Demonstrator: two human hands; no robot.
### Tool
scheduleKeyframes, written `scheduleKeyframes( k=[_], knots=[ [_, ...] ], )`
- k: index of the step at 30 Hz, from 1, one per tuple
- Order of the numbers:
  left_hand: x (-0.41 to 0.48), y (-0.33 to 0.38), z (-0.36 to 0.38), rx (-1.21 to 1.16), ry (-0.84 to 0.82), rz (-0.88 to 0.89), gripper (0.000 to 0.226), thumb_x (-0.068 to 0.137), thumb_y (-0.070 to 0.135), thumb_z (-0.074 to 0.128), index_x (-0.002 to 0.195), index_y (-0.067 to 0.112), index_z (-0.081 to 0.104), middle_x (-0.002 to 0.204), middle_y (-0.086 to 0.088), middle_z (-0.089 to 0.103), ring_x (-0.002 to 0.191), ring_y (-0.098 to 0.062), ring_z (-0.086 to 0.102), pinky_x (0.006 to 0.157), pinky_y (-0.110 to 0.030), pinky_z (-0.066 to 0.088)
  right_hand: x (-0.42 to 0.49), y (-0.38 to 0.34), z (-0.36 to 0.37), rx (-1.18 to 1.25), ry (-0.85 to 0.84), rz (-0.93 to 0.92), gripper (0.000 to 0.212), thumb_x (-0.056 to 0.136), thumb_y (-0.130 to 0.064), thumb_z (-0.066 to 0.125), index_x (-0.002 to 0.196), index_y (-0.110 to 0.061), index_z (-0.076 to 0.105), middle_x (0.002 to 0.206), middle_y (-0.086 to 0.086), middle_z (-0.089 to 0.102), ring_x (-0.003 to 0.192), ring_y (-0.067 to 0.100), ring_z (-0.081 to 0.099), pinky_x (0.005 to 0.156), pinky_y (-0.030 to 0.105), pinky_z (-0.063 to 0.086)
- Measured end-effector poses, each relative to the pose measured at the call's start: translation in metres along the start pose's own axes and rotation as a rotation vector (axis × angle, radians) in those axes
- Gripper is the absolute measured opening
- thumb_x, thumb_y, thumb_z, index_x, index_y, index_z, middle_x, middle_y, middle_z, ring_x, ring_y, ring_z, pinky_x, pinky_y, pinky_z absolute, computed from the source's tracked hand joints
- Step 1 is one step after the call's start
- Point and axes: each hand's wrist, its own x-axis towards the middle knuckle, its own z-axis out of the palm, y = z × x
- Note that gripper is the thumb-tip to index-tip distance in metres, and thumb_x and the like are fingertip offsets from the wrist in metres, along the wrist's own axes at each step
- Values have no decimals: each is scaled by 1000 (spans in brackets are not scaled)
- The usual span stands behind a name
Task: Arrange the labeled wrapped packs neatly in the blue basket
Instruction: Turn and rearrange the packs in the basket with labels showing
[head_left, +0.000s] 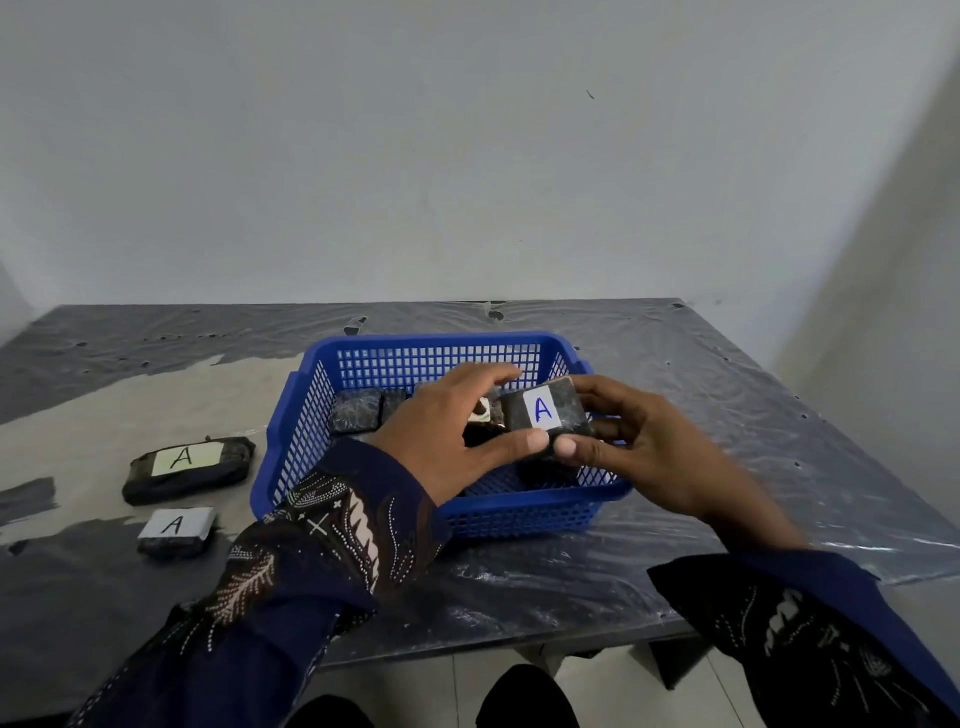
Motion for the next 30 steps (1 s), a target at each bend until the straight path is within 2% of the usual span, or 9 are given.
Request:
scheduleKeyframes(
  k=[4, 8, 12, 14, 17, 19, 24, 27, 30],
  knots=[
    [3, 3, -5, -18, -21, 73, 58, 78, 50, 69, 130, 27, 55, 123, 12, 59, 102, -6, 58, 89, -29, 51, -4, 5, -3, 2, -32, 24, 58, 85, -22, 75, 139, -24, 54, 126, 0, 70, 109, 23, 72, 96, 42, 58],
    [5, 1, -5, -59, -84, 31, 56, 80, 38, 72, 132, 25, 56, 121, 10, 62, 97, -10, 63, 87, -32, 56, -8, 6, -9, -123, -31, 45, 72, 81, -36, 76, 146, -37, 47, 135, -4, 65, 113, 11, 69, 97, 31, 56],
    [10, -8, 0, -24, -209, -117, 57, 78, 34, 76, 131, 25, 57, 125, 4, 64, 98, -12, 65, 86, -33, 57, -1, 9, -6, -172, 330, -13, 34, 92, -43, 61, 119, -25, 69, 116, -9, 73, 107, 7, 69, 91, 43, 59],
    [13, -11, 7, -6, -316, -170, 59, 77, 38, 76, 132, 26, 57, 125, 5, 64, 96, -11, 67, 86, -34, 57, 7, 19, -2, -150, 432, 41, 23, 98, -41, 57, 113, -28, 68, 118, -10, 70, 103, 13, 70, 86, 49, 60],
    [19, -13, 18, 18, -404, -214, 57, 77, 43, 76, 129, 26, 60, 122, 6, 66, 91, -11, 69, 85, -32, 57, 17, 38, 4, -180, 476, 179, 30, 100, -39, 53, 129, -32, 58, 133, -6, 61, 117, 20, 64, 96, 49, 55],
    [24, -12, 22, 51, -418, -226, 55, 76, 42, 76, 127, 25, 62, 119, 6, 68, 87, -11, 70, 82, -28, 56, 22, 45, 9, -169, 491, 228, 37, 103, -33, 49, 139, -26, 52, 136, -1, 60, 123, 19, 59, 103, 47, 50],
    [33, -11, 29, 24, -467, -242, 42, 79, 30, 77, 119, 22, 68, 100, 10, 71, 60, 13, 54, 58, 2, 40, 25, 50, 21, -62, 477, 291, 45, 105, -20, 42, 149, -27, 37, 135, 2, 59, 112, 20, 64, 98, 49, 54],
    [36, -18, 36, -35, -490, -255, 40, 80, 22, 77, 119, 20, 69, 113, 6, 71, 56, 19, 52, 61, 3, 41, 25, 52, 22, -33, 496, 300, 49, 105, -20, 42, 152, -31, 34, 141, 0, 57, 118, 20, 62, 102, 51, 52],
    [39, -21, 44, -59, -473, -270, 37, 79, 17, 77, 116, 20, 71, 107, 5, 73, 56, 18, 53, 67, -3, 45, 24, 50, 23, -25, 506, 305, 50, 105, -19, 42, 153, -29, 34, 144, -1, 54, 123, 20, 59, 106, 50, 49]
  ],
)
